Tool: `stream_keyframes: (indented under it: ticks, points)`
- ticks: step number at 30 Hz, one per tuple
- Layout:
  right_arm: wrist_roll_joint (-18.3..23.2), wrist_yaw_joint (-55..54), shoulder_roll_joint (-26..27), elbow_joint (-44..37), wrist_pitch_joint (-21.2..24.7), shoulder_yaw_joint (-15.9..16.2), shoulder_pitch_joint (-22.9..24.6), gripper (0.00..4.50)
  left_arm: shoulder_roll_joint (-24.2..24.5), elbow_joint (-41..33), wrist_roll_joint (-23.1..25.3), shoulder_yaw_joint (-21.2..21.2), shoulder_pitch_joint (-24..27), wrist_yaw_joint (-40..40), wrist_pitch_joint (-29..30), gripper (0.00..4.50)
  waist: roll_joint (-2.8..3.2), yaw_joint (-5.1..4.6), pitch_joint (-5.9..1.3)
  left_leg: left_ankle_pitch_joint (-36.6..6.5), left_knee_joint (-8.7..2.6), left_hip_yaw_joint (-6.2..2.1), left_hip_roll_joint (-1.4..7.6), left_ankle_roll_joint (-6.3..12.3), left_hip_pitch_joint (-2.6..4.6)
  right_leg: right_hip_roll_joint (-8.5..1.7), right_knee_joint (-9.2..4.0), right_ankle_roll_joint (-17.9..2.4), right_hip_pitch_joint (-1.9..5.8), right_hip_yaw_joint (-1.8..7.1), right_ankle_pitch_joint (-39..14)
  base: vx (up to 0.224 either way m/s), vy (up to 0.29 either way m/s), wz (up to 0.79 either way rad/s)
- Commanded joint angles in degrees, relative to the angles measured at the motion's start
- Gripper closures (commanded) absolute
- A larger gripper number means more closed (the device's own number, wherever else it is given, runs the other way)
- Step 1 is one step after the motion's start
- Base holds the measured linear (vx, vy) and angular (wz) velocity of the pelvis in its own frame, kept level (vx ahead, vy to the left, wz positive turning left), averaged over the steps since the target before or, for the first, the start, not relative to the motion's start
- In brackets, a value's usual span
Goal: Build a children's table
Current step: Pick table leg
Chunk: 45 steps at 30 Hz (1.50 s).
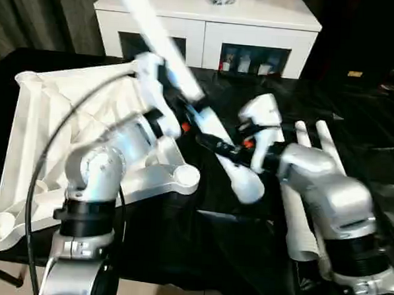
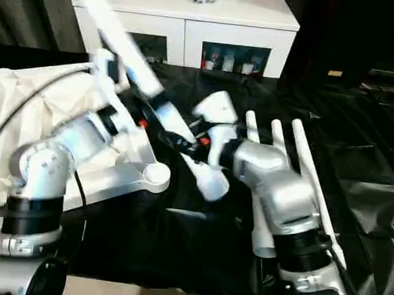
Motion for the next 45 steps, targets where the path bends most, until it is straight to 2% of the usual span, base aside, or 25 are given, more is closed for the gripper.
stream_keyframes:
  ticks: [1, 3, 7, 9, 11, 20, 21, 22, 23, 24, 25, 26, 27, 28, 29, 30, 31, 32, 35, 38, 40, 41, 42, 45]
  points:
    - [-0.5, -1.3, 0.3, 0.8, -0.5, 0.2, -0.6, 2.75, -0.4, 0.2, -0.2, 0.6, -0.9, 1.2, -0.6, 1.04, -0.09, -0.13, -4.04, -0.4, -3.85, -1.18, 3.26, 2.14, 0.31, -3.43, -3.34, -16.0, 3.66, 2.21, 6.0, 0.0, 0.0, 0.0]
    - [-1.7, -1.9, 0.8, 1.8, -2.1, 0.3, -0.7, 2.75, -1.1, -0.1, -0.8, 1.1, -1.0, 2.2, -0.3, 1.19, -0.34, -0.18, -4.04, -0.4, -3.83, -1.1, 3.18, 2.25, 0.26, -3.35, -3.34, -16.1, 3.68, 2.22, 6.2, 0.0, 0.0, 0.0]
    - [-2.4, -2.2, 1.0, 2.6, -3.4, 0.4, -0.7, 2.75, -1.5, -0.7, -1.7, 1.4, -1.0, 2.6, 0.3, 1.35, -0.24, -0.07, -4.01, -0.6, -3.83, -1.1, 3.2, 2.33, 0.28, -3.38, -3.32, -16.0, 3.65, 2.23, 5.9, 0.0, 0.0, 0.0]
    - [-2.6, -2.4, 1.0, 2.7, -3.7, 0.4, -0.8, 2.75, -1.8, -0.9, -2.0, 1.5, -0.9, 2.9, 0.6, 1.66, -0.19, -0.11, -4.01, -0.6, -3.81, -1.09, 3.19, 2.48, 0.3, -3.38, -3.34, -15.9, 3.62, 2.23, 5.9, 0.0, 0.0, 0.0]
    - [-2.8, -2.5, 1.1, 2.9, -3.9, 0.4, -0.9, 2.75, -1.9, -1.0, -2.2, 1.6, -0.8, 3.0, 1.0, 1.65, -0.27, -0.15, -4.0, -0.8, -3.82, -1.11, 3.22, 2.58, 0.27, -3.39, -3.38, -15.8, 3.67, 2.23, 5.8, 0.0, 0.0, 0.0]
    - [-3.4, -2.3, 1.4, 3.4, -5.8, 1.0, -1.1, 2.75, -0.9, -1.4, -1.5, 0.1, 0.0, 1.0, 1.2, 2.48, -0.32, -0.16, -4.04, -0.6, -3.78, -1.07, 3.18, 2.85, 0.31, -3.38, -3.34, -15.8, 3.63, 2.21, 5.4, 0.0, 0.0, 0.0]
    - [-2.1, -1.8, 1.9, 3.5, -5.6, 0.4, -1.1, 2.19, -0.5, -1.4, -0.9, -0.5, 0.1, 0.4, 0.8, 2.48, -0.27, -0.13, -4.04, -0.4, -3.76, -1.07, 3.19, 2.86, 0.31, -3.39, -3.33, -15.7, 3.61, 2.21, 5.5, 0.0, 0.0, 0.0]
    - [0.2, -1.3, 2.7, 3.3, -4.5, -1.0, -1.1, 2.19, 0.1, -1.4, -0.7, -0.8, 0.2, -0.4, 0.7, 2.48, -0.38, -0.21, -4.02, -0.6, -3.8, -1.02, 3.21, 3.05, 0.32, -3.41, -3.37, -15.9, 3.55, 2.24, 5.3, 0.0, 0.0, 0.0]
    - [0.2, -1.3, 2.7, 3.3, -4.5, -1.0, -1.1, 2.05, 0.1, -1.4, -0.7, -0.8, 0.2, -0.4, 0.7, 2.56, -0.3, -0.15, -4.03, -0.8, -3.82, -1.06, 3.23, 3.11, 0.36, -3.44, -3.34, -15.9, 3.55, 2.23, 5.1, 0.0, 0.0, 0.0]
    - [2.9, -0.6, 3.3, 2.9, -2.9, -2.8, -1.2, 2.04, 0.8, -1.5, -0.6, -1.1, 0.3, -1.6, 0.7, 2.63, -0.32, -0.22, -4.0, -0.6, -3.84, -1.06, 3.24, 3.29, 0.4, -3.36, -3.34, -15.9, 3.54, 2.22, 5.3, 0.0, 0.0, 0.0]
    - [3.1, -0.6, 3.3, 2.9, -2.8, -2.9, -1.2, 1.99, 0.8, -1.5, -0.6, -1.2, 0.3, -1.6, 0.7, 2.68, -0.25, -0.16, -4.05, -0.4, -3.82, -1.1, 3.3, 3.34, 0.41, -3.39, -3.22, -15.8, 3.53, 2.2, 5.5, 0.0, 0.0, 0.0]
    - [5.0, 0.0, 3.7, 2.6, -1.6, -4.1, -1.3, 1.74, 1.4, -1.7, -0.7, -1.3, 0.3, -2.5, 0.8, 2.74, -0.24, -0.14, -4.04, -0.2, -3.81, -1.06, 3.25, 3.48, 0.39, -3.39, -3.23, -16.0, 3.53, 2.21, 5.7, 0.0, 0.0, 0.0]
    - [7.2, 2.0, 3.0, 2.2, -0.1, -5.2, -1.3, 1.74, 2.7, -2.2, -1.6, -1.6, 0.1, -4.9, 1.4, 2.74, -0.21, -0.15, -4.08, 0.0, -3.78, -1.06, 3.26, 3.45, 0.39, -3.36, -3.17, -16.0, 3.51, 2.19, 6.0, 0.0, 0.0, 0.0]
    - [7.6, 2.2, 2.9, 2.1, 0.1, -5.3, -1.2, 1.64, 2.9, -2.3, -1.8, -1.6, 0.1, -5.3, 1.5, 2.75, -0.32, -0.02, -4.08, 0.1, -3.82, -1.09, 3.22, 3.64, 0.45, -3.39, -3.16, -16.1, 3.59, 2.16, 5.8, 0.0, 0.0, 0.0]
    - [9.2, 4.2, 2.0, 1.9, 1.2, -6.2, -1.2, 1.55, 4.3, -2.8, -2.6, -2.1, -0.1, -7.9, 2.1, 2.76, -0.45, -0.18, -4.01, -0.1, -3.83, -0.99, 3.2, 3.61, 0.46, -3.3, -3.26, -16.0, 3.52, 2.15, 5.6, 0.0, 0.0, 0.0]
    - [12.7, 8.0, -0.1, 2.1, 4.1, -7.9, -1.2, 1.55, 7.3, -3.7, -4.1, -3.0, -0.6, -13.7, 2.9, 2.76, -0.44, 0.03, -4.13, 0.2, -3.79, -1.04, 3.17, 3.75, 0.52, -3.35, -3.07, -16.0, 3.6, 2.15, 5.7, 0.0, 0.0, 0.0]
    - [12.8, 8.1, -0.2, 2.1, 4.2, -8.0, -1.2, 1.55, 7.5, -3.8, -4.2, -3.0, -0.7, -13.9, 2.9, 2.76, -0.37, 0.06, -4.11, 0.4, -3.78, -1.01, 3.07, 3.85, 0.54, -3.29, -3.07, -16.1, 3.57, 2.14, 5.6, 0.0, 0.0, 0.0]
    - [13.7, 9.2, -0.8, 2.3, 4.9, -8.5, -1.2, 1.32, 8.3, -3.9, -4.6, -3.2, -0.9, -15.6, 3.1, 2.77, -0.32, 0.04, -4.09, 0.4, -3.81, -1.03, 3.15, 3.78, 0.54, -3.27, -3.04, -16.2, 3.53, 2.11, 5.5, 0.0, 0.0, 0.0]
    - [16.6, 12.0, -2.7, 2.9, 7.5, -9.8, -1.1, 1.1, 9.9, -3.3, -5.6, -2.6, -2.3, -19.0, 2.8, 2.77, -0.45, -0.03, -4.05, 1.0, -3.7, -0.88, 3.18, 3.85, 0.42, -3.42, -3.01, -16.9, 3.53, 2.1, 6.2, 0.0, 0.0, 0.0]
    - [18.7, 14.2, -4.6, 4.2, 9.8, -10.9, -1.2, 0.81, 11.3, -2.4, -7.3, -1.7, -4.2, -22.3, 2.8, 2.78, -0.53, 0.05, -4.05, 0.2, -3.71, -0.84, 3.08, 3.51, 0.54, -3.41, -3.16, -17.0, 3.55, 2.07, 4.4, 0.0, 0.0, 0.0]
    - [18.9, 14.4, -5.1, 4.7, 10.6, -11.0, -1.3, 0.77, 11.9, -2.2, -7.6, -1.7, -4.7, -23.9, 2.7, 2.78, -0.47, 0.02, -4.0, -0.1, -3.73, -0.84, 3.11, 3.2, 0.51, -3.47, -3.17, -17.0, 3.53, 2.07, 3.7, 0.0, 0.0, 0.0]
    - [19.9, 15.4, -5.9, 4.9, 11.9, -10.9, -1.4, 0.76, 12.3, -1.8, -8.7, -1.6, -5.2, -25.5, 3.0, 2.78, -0.17, 0.05, -4.0, 0.0, -3.7, -0.86, 3.04, 3.07, 0.53, -3.46, -3.17, -17.1, 3.53, 2.07, 3.6, 0.0, 0.0, 0.0]
    - [20.9, 16.3, -6.5, 4.8, 13.5, -10.6, -1.3, 0.76, 12.5, -1.6, -9.6, -1.7, -5.6, -27.3, 3.1, 2.78, -0.12, 0.04, -4.08, 0.1, -3.67, -0.88, 3.06, 3.0, 0.53, -3.44, -3.1, -17.2, 3.57, 2.05, 4.2, 0.0, 0.0, 0.0]
    - [21.6, 17.0, -6.9, 4.8, 14.6, -10.4, -1.3, 0.76, 12.6, -1.5, -10.2, -1.7, -5.8, -28.5, 3.2, 2.78, -0.37, 0.04, -4.08, 0.0, -3.67, -0.83, 3.05, 2.89, 0.43, -3.47, -3.15, -17.4, 3.65, 2.06, 4.4, 0.0, 0.0, 0.0]
